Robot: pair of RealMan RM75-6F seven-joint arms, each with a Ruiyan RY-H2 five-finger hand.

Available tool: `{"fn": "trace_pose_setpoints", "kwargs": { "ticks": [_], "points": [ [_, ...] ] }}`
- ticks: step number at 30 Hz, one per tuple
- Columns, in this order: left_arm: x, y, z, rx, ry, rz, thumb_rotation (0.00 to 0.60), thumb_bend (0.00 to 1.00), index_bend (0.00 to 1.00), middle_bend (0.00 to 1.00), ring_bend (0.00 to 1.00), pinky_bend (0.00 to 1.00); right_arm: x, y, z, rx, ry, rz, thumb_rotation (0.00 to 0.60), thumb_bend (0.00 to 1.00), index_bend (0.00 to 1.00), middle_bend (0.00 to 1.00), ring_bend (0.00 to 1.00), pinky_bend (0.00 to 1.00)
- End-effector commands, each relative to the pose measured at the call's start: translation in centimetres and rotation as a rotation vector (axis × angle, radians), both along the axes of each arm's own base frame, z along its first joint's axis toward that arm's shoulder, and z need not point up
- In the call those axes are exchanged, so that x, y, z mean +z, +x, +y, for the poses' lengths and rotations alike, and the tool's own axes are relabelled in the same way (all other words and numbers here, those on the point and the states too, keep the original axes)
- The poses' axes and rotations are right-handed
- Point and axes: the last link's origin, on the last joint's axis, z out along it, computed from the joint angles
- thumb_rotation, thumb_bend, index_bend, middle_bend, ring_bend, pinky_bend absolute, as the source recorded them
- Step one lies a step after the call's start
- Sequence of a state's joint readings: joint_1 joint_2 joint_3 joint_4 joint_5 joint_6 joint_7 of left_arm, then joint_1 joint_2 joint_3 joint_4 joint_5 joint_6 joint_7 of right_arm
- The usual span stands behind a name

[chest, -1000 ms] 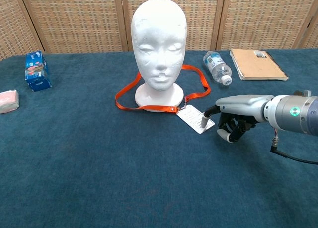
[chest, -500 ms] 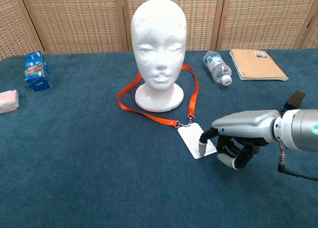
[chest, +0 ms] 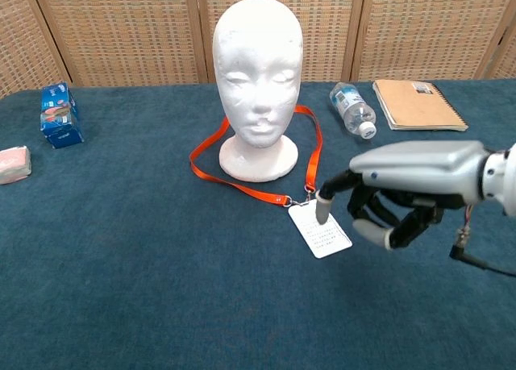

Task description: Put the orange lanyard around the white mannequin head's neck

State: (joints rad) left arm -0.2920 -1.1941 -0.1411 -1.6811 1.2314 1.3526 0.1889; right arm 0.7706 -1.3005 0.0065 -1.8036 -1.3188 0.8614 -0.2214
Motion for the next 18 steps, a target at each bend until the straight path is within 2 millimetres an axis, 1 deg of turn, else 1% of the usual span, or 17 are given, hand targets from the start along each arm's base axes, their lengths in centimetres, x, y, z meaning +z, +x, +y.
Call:
{"fn": "trace_pose_setpoints", "kwargs": {
  "ticks": [1,2,3,6,7,9,10,11,13,14,15,16,17,18],
  "points": [
    [0.0,-0.1,-0.4,-0.016,0.006,0.002,0.6,0.0,0.0,0.0,0.0,0.0,4.6,-1.5,-0.4,0.002,-0.155,-0.089,0.6,0.79,0.35,0.76,0.68,0.86],
    [0.1,-0.1,-0.5,-0.022,0.008,0.001,0.6,0.0,0.0,0.0,0.0,0.0,5.6,-2.1,-0.4,0.0,-0.193,-0.107,0.6,0.79,0.35,0.76,0.68,0.86],
    [0.1,-0.2,-0.9,-0.032,0.012,-0.001,0.6,0.0,0.0,0.0,0.0,0.0,7.7,-3.4,-0.3,-0.008,-0.27,-0.135,0.6,0.79,0.35,0.76,0.68,0.86],
    [0.3,-0.4,-1.7,-0.047,0.019,-0.004,0.6,0.0,0.0,0.0,0.0,0.0,11.0,-6.2,0.5,0.005,-0.397,-0.194,0.6,0.78,0.34,0.74,0.65,0.85],
    [0.4,-0.5,-2.0,-0.05,0.023,-0.005,0.6,0.0,0.0,0.0,0.0,0.0,11.8,-7.2,0.8,0.005,-0.442,-0.207,0.6,0.74,0.32,0.7,0.62,0.82],
    [0.5,-0.6,-2.5,-0.055,0.028,-0.008,0.6,0.0,0.0,0.0,0.0,0.0,12.8,-8.5,1.2,0.007,-0.499,-0.216,0.6,0.53,0.25,0.57,0.5,0.67],
    [0.5,-0.6,-2.7,-0.056,0.03,-0.008,0.6,0.0,0.0,0.0,0.0,0.0,13.1,-9.2,1.3,0.002,-0.523,-0.211,0.6,0.37,0.19,0.45,0.38,0.53],
    [0.5,-0.7,-2.9,-0.057,0.032,-0.009,0.6,0.0,0.0,0.0,0.0,0.0,13.5,-9.8,1.5,-0.004,-0.545,-0.202,0.6,0.18,0.13,0.29,0.21,0.34],
    [0.6,-0.9,-3.4,-0.058,0.038,-0.009,0.6,0.0,0.0,0.0,0.0,0.0,14.2,-11.2,2.0,-0.021,-0.595,-0.175,0.6,0.02,0.06,0.08,0.02,0.08],
    [0.6,-1.0,-3.8,-0.057,0.04,-0.007,0.6,0.0,0.0,0.0,0.0,0.0,14.5,-11.8,2.4,-0.026,-0.624,-0.166,0.6,0.0,0.05,0.03,0.0,0.02],
    [0.7,-1.1,-4.2,-0.056,0.041,-0.004,0.6,0.0,0.0,0.0,0.0,0.0,14.9,-12.3,2.7,-0.028,-0.657,-0.164,0.6,0.0,0.04,0.01,0.0,0.0],
    [0.7,-1.4,-4.7,-0.054,0.043,0.0,0.6,0.0,0.0,0.0,0.0,0.0,15.3,-12.9,3.2,-0.035,-0.698,-0.167,0.6,0.0,0.03,0.0,0.0,0.0],
    [0.7,-1.7,-5.4,-0.05,0.044,0.003,0.6,0.0,0.0,0.0,0.0,0.0,15.8,-14.1,4.5,-0.072,-0.741,-0.148,0.6,0.0,0.01,0.0,0.0,0.0],
    [0.9,-1.8,-6.0,-0.057,0.05,0.001,0.6,0.0,0.0,0.0,0.0,0.0,15.9,-14.7,5.5,-0.092,-0.761,-0.137,0.6,0.0,0.01,0.0,0.0,0.0]
  ]
}}
